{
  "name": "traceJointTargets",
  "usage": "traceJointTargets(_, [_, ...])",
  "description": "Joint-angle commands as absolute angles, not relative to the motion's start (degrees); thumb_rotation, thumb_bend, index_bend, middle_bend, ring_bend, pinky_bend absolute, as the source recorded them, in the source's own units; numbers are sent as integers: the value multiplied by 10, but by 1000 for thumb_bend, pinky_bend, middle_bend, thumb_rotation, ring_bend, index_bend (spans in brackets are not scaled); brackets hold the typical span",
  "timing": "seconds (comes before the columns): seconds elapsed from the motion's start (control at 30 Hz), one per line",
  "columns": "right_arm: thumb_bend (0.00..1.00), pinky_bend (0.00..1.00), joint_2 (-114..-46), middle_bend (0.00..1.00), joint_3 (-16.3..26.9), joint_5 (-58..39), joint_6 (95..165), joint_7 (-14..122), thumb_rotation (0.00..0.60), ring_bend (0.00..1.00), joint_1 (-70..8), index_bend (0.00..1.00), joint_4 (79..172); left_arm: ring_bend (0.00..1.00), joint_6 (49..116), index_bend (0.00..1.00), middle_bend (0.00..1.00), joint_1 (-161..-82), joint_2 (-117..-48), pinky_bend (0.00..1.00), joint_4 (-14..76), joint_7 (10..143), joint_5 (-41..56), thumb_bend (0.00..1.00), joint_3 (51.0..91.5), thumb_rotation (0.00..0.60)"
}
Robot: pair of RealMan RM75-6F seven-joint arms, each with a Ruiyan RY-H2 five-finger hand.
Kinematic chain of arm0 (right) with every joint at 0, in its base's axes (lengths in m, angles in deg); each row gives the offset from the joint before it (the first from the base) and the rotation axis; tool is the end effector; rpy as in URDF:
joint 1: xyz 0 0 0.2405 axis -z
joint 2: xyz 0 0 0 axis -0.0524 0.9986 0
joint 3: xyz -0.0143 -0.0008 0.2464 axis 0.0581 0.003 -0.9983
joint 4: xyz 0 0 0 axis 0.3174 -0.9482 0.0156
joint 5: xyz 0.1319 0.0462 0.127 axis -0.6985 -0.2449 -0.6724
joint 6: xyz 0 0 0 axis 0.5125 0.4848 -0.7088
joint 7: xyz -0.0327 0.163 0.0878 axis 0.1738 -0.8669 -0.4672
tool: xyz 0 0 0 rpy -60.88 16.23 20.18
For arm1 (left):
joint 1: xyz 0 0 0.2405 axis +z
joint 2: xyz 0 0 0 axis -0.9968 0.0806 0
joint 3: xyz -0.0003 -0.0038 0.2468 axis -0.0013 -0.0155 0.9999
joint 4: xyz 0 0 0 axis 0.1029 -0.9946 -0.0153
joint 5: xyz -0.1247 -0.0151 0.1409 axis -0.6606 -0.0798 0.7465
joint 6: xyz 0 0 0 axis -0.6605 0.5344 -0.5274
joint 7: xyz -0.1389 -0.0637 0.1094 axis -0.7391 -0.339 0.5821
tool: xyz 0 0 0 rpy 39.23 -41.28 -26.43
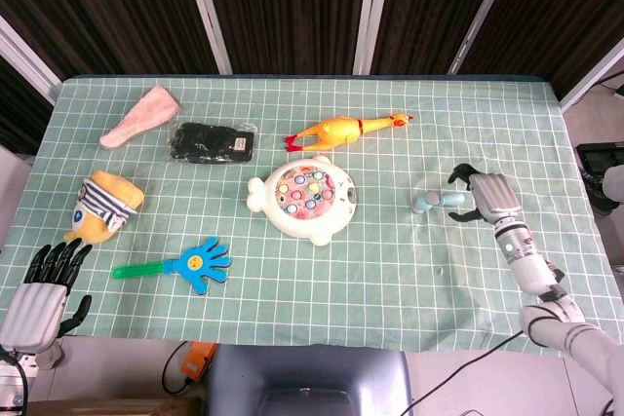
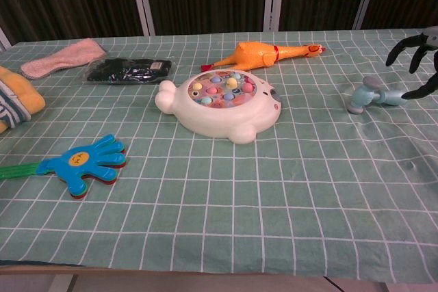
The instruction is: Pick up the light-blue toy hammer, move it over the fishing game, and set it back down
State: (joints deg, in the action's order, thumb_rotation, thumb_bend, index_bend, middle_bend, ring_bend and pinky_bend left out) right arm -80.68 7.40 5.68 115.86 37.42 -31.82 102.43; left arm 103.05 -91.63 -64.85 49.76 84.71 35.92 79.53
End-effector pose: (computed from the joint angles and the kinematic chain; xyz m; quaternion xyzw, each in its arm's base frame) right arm -0.2987 -0.4155 0.0883 0.6600 -0.4283 0.3344 0.5188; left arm -0.2842 0.2192 0.1528 -0.6537 -0.3371 -0.3508 0.5797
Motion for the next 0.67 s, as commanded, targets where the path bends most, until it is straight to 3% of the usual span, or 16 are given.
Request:
traceJointTargets(0.03, [298,433,-588,0,111,36,1301,587,600,80,-197,100,1388,0,1036,0,34,-914,-649,33,497,846,358,412,793,600])
traceJointTargets(0.13, [297,389,-563,0,137,67,1431,662,600,52,-122,74,1487,0,1048,0,16,-911,-651,33,494,848,360,410,789,600])
traceJointTargets(0.27, [295,269,-608,0,161,116,1546,668,600,16,-50,53,1470,0,1056,0,9,-907,-653,33,492,853,361,410,789,600])
traceJointTargets(0.43, [294,200,-632,0,162,125,1553,669,600,0,-38,35,1441,0,1061,0,10,-904,-654,33,494,861,360,410,787,600])
traceJointTargets(0.67, [295,187,-632,0,153,123,1534,664,600,0,-40,24,1438,0,1059,0,12,-901,-651,33,500,866,357,410,789,600])
